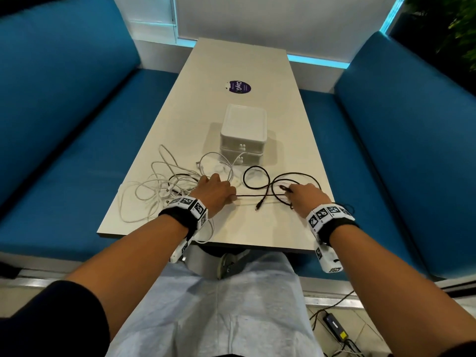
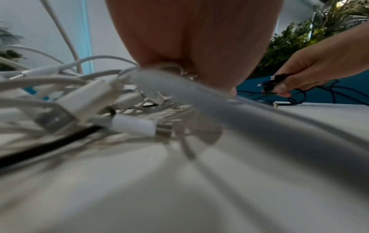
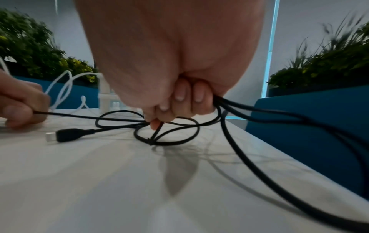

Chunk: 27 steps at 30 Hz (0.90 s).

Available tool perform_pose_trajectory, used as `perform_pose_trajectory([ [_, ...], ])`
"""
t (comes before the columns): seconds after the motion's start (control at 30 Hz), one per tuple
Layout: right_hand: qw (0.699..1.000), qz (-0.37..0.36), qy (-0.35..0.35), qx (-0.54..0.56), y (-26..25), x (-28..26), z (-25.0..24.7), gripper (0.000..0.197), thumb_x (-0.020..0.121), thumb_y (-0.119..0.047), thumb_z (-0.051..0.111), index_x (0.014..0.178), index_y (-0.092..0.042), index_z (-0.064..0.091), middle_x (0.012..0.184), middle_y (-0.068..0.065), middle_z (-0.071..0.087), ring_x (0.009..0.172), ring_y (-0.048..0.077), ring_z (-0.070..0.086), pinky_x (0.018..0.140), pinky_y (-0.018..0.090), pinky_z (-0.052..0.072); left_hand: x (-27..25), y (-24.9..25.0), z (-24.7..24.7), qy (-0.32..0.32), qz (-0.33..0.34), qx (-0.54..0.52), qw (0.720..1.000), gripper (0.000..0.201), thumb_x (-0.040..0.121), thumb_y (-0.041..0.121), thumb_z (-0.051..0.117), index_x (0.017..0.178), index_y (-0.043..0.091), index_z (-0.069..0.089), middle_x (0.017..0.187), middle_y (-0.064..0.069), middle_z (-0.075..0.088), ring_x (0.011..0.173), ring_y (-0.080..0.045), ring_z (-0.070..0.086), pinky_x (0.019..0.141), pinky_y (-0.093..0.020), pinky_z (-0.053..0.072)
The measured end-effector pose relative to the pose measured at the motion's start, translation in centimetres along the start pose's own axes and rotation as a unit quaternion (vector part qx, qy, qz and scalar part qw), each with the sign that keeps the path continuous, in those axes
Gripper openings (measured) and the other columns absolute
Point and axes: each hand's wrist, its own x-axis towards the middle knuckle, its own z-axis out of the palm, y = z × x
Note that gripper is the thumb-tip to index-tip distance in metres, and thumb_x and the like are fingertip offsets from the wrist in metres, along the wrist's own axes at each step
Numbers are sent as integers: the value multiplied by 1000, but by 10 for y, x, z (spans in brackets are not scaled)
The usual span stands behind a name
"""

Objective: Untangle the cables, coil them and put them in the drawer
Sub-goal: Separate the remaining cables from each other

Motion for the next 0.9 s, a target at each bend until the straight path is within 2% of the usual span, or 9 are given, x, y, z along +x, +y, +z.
perform_pose_trajectory([
  [0.17,996,35,74,37,-14,-1,-1,31,104,-31,33,114,-10,54,104,16,63,91,37,61,68,36,44,2,17,2,3,7,18,1000,26,105,34,35,111,24,59,107,2,63,106,-27,44,89,-45,34],
  [0.23,992,-3,118,41,-25,-2,-1,30,104,-30,32,112,-9,52,98,18,64,86,39,62,65,37,43,3,21,4,9,10,21,1000,26,105,33,35,110,23,59,106,1,65,105,-28,44,87,-45,33],
  [0.3,988,-55,134,46,-40,-4,0,30,104,-32,32,109,-9,50,91,19,65,80,40,61,61,38,42,5,22,4,10,8,11,1000,25,104,32,36,110,23,59,106,1,65,105,-29,44,85,-44,32],
  [0.43,987,-116,57,93,-65,-8,10,33,102,-38,34,106,-14,57,92,15,66,83,38,62,67,40,49,12,28,5,18,-3,-54,998,19,103,25,40,105,24,58,102,2,64,104,-31,44,81,-43,31],
  [0.5,983,-130,20,124,-71,-8,14,30,101,-35,38,99,-14,60,93,14,68,86,36,63,69,37,48,14,29,6,21,-8,-88,996,19,103,23,40,104,25,58,99,3,63,102,-30,44,80,-41,31],
  [0.63,976,-134,-24,167,-66,-4,15,26,100,-30,45,94,-14,65,90,9,69,87,30,63,69,33,43,13,25,7,5,-6,-92,996,25,105,33,37,110,21,59,104,0,63,104,-30,45,84,-43,33],
  [0.73,979,-130,-28,151,-61,-2,15,26,98,-37,47,94,-20,65,89,5,68,87,27,64,69,32,45,16,25,6,4,3,-80,997,27,104,35,40,105,18,60,105,-2,62,103,-29,44,79,-39,28],
  [0.83,991,-111,1,80,-49,-2,16,29,99,-40,45,112,-23,65,99,9,67,93,31,62,71,33,46,18,23,5,-4,6,-61,998,25,103,34,44,106,17,62,110,-1,63,105,-30,44,82,-40,31],
  [0.9,997,-68,12,43,-28,0,13,31,100,-40,43,115,-23,63,102,9,66,92,32,62,74,36,49,16,15,5,-4,-8,-54,998,26,103,35,43,109,18,62,111,-1,63,107,-30,43,85,-41,33],
])
